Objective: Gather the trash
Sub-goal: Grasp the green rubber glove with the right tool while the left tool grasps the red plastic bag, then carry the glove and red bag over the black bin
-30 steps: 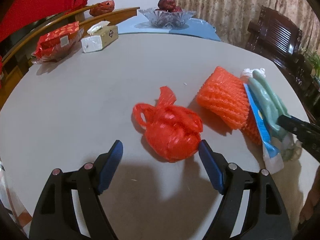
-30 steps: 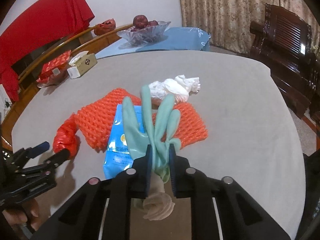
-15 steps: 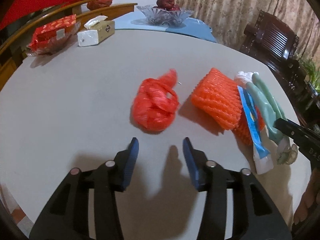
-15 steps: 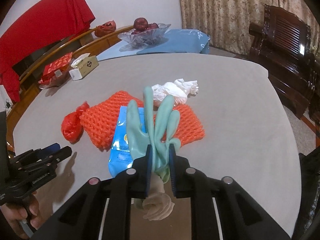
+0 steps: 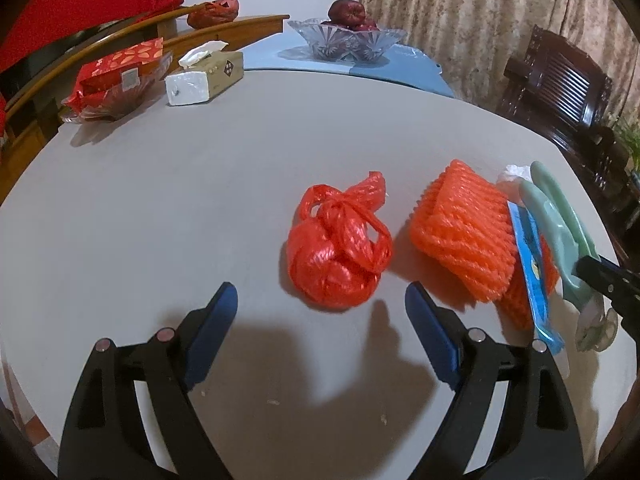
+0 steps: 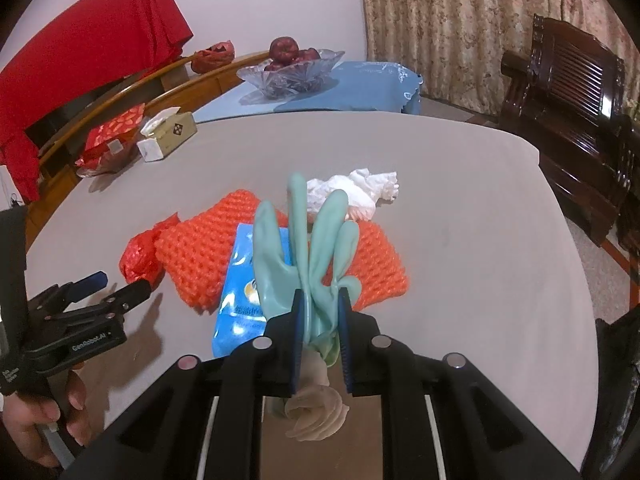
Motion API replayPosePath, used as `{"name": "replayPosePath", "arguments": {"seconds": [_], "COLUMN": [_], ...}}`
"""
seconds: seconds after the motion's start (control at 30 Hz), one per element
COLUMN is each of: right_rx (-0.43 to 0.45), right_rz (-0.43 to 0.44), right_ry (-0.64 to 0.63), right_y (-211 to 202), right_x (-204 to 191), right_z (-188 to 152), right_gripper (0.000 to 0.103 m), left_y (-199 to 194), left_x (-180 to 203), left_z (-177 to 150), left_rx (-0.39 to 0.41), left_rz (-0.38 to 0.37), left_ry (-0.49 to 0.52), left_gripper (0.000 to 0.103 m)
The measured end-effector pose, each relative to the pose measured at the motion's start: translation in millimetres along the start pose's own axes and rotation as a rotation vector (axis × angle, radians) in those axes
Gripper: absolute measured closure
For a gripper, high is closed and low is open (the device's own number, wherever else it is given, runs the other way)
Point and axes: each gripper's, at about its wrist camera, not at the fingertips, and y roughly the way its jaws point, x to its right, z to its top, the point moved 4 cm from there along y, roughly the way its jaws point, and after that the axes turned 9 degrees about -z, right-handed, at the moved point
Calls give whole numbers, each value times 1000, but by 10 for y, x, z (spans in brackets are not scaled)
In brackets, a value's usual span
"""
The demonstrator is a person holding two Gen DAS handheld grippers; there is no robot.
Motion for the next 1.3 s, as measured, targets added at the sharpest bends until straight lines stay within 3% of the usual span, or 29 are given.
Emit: {"name": "replayPosePath", "arguments": {"seconds": [0.1, 0.2, 0.33, 0.63, 0.9, 1.3], "right_rx": [-1, 2, 3, 10, 37, 48], "right_rz": [0, 0, 4, -1, -17, -51], "right_ry": [-1, -9, -18, -26, -41, -36], "right_y": [30, 47, 78, -13, -391, -992], "right_x": [2, -1, -15, -70, -82, 62], "right_z": [33, 65, 113, 133, 162, -7], "right_gripper": [87, 87, 87, 87, 87, 88], "left_y": [67, 150, 157, -96, -629, -1098], "left_x": [-9, -28, -28, -3, 124, 469], "left_z": [44, 58, 42, -21, -48, -360], "left_rx": [-3, -26, -20, 2, 51, 44], "left_rz": [3, -25, -36, -7, -15, -46], "left_ry": [-5, -23, -34, -27, -24, -3], "left_gripper": [23, 54, 67, 72, 72, 72]}}
